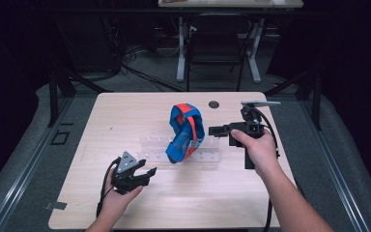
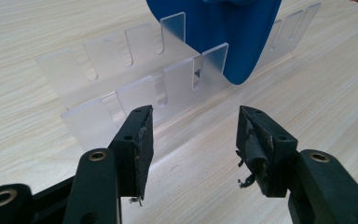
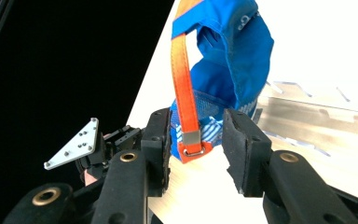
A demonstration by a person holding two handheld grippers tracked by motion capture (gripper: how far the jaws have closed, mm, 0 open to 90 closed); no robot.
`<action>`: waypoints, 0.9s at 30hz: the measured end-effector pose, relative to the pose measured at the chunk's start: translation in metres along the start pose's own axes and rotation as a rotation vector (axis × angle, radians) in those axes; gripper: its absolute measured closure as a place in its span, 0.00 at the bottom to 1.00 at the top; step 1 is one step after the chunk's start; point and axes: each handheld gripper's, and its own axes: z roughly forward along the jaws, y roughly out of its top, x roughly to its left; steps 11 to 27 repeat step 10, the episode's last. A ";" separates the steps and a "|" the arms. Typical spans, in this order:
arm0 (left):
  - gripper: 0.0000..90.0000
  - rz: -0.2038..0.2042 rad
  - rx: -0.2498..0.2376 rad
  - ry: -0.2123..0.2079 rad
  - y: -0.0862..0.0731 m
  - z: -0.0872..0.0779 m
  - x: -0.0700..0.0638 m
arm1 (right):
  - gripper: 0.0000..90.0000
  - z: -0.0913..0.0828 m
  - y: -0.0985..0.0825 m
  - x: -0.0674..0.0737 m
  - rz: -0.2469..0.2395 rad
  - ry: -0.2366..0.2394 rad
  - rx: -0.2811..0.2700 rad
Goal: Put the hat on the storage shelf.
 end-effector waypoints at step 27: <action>0.50 -0.017 -0.004 0.006 -0.010 -0.004 0.008 | 0.64 -0.007 -0.015 -0.012 -0.003 -0.039 -0.023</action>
